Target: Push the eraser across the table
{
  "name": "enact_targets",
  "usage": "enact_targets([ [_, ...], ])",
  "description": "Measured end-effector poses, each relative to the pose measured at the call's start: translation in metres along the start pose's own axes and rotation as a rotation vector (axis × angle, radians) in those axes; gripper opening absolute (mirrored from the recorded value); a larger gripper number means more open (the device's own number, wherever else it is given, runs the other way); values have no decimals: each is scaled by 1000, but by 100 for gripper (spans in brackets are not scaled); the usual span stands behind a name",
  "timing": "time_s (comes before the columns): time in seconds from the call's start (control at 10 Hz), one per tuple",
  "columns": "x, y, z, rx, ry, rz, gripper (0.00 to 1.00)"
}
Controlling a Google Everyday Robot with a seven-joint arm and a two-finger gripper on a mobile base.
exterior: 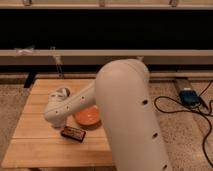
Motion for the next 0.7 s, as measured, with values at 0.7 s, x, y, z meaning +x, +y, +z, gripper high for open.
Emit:
enact_targets([
  [0.7, 39, 15, -6, -4, 27, 65, 0],
])
